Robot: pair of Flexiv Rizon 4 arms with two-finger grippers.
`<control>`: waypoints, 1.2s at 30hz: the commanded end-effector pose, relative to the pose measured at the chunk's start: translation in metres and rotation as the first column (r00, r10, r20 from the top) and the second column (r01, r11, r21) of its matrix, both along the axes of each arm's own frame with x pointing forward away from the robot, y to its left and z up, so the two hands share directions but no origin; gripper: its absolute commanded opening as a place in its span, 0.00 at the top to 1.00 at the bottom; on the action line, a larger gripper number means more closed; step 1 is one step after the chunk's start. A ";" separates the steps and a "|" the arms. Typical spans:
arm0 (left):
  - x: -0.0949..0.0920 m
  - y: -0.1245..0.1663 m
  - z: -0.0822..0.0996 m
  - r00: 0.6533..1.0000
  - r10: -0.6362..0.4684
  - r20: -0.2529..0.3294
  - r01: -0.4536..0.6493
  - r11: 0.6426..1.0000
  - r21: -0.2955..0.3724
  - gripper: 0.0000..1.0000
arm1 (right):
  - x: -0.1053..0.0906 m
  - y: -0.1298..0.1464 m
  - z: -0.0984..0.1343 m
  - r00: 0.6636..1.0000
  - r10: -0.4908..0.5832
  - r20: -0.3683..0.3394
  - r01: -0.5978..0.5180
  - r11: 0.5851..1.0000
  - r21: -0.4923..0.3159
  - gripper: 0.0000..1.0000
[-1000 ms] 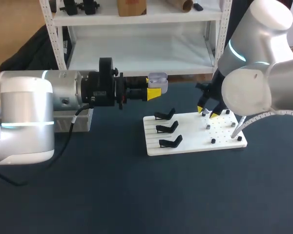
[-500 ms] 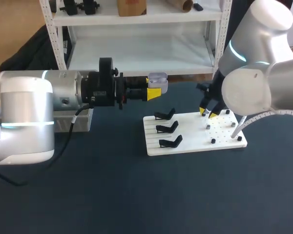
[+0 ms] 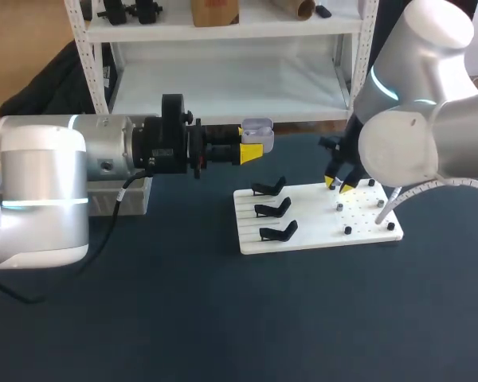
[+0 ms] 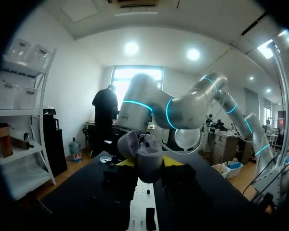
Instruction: Pick up each earbud case from the left stands, insert the matching earbuds, close the lid, and place the case in the box.
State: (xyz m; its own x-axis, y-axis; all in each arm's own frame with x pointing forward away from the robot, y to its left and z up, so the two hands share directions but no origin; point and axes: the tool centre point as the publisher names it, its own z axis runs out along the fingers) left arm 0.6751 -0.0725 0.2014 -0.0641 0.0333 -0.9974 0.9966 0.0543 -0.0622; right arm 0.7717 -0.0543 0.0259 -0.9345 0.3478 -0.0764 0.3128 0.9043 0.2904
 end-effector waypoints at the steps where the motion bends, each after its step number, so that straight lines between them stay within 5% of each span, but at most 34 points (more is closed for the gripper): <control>1: 0.000 0.000 0.000 1.000 0.001 0.000 -0.001 1.000 -0.001 1.00 | 0.003 0.001 0.000 1.000 0.011 -0.009 -0.011 1.000 -0.003 0.73; 27: 0.000 0.000 0.000 1.000 0.001 0.000 -0.001 1.000 -0.001 1.00 | 0.003 0.001 -0.003 0.995 0.105 0.000 -0.105 0.994 -0.026 0.75; 31: 0.000 0.000 0.000 1.000 0.001 0.000 -0.001 1.000 -0.001 1.00 | 0.003 0.002 -0.003 0.994 0.109 0.001 -0.109 0.994 -0.029 0.97; 36: 0.000 0.000 0.000 1.000 0.001 0.000 -0.001 1.000 -0.001 1.00 | 0.003 0.003 -0.001 0.994 0.108 0.005 -0.108 0.994 -0.034 1.00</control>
